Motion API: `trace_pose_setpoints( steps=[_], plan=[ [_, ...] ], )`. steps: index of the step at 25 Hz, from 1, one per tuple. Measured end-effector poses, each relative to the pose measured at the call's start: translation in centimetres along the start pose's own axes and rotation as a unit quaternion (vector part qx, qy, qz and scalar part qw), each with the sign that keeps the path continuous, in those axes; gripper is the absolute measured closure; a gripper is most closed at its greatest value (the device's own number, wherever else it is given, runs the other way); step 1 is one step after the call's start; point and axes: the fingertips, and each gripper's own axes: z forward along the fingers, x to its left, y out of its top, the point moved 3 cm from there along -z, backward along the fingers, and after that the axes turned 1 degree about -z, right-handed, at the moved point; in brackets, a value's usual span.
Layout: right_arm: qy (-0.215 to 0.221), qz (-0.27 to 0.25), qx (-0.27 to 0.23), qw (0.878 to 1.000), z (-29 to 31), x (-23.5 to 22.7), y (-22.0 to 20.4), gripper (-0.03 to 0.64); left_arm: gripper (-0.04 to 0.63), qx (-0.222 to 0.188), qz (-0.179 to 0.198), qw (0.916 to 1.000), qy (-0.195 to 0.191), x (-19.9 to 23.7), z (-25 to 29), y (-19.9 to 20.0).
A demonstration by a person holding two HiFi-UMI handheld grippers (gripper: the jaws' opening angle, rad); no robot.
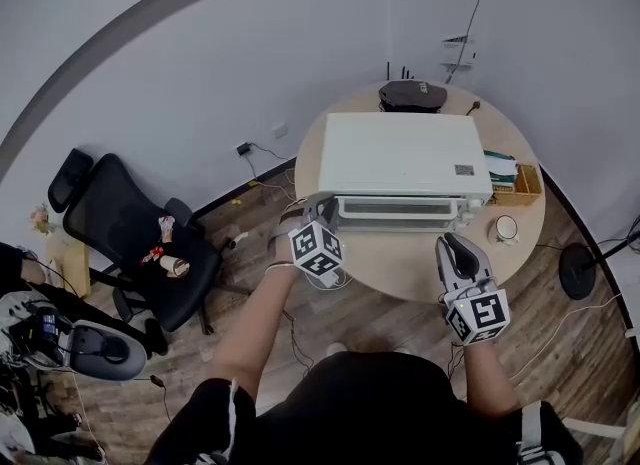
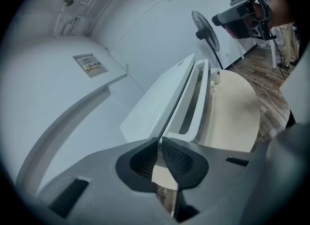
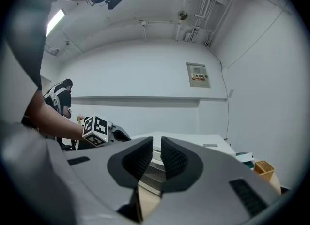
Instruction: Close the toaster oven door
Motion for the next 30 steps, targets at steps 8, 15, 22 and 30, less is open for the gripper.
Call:
trace_pose_setpoints(
  steps=[8,15,22,30],
  plan=[
    [-0.007,-0.003,0.000,1.000,-0.8,-0.4,-0.1,0.571,0.571,0.006,0.008,0.9996,0.025,0.0,0.3,-0.1],
    [-0.009,-0.001,0.003,1.000,-1.1,-0.3,-0.2,0.569,0.574,-0.006,-0.052,0.9972,0.054,0.2,-2.0,-0.2],
    [-0.002,0.002,0.004,1.000,-0.7,0.3,-0.2,0.569,0.589,-0.050,-0.117,0.9890,0.076,-0.4,-4.7,0.5],
    [-0.012,-0.023,-0.017,1.000,-0.6,0.5,0.4,0.618,0.589,-0.150,-0.330,0.9319,-0.018,-3.3,-7.2,1.2]
  ],
)
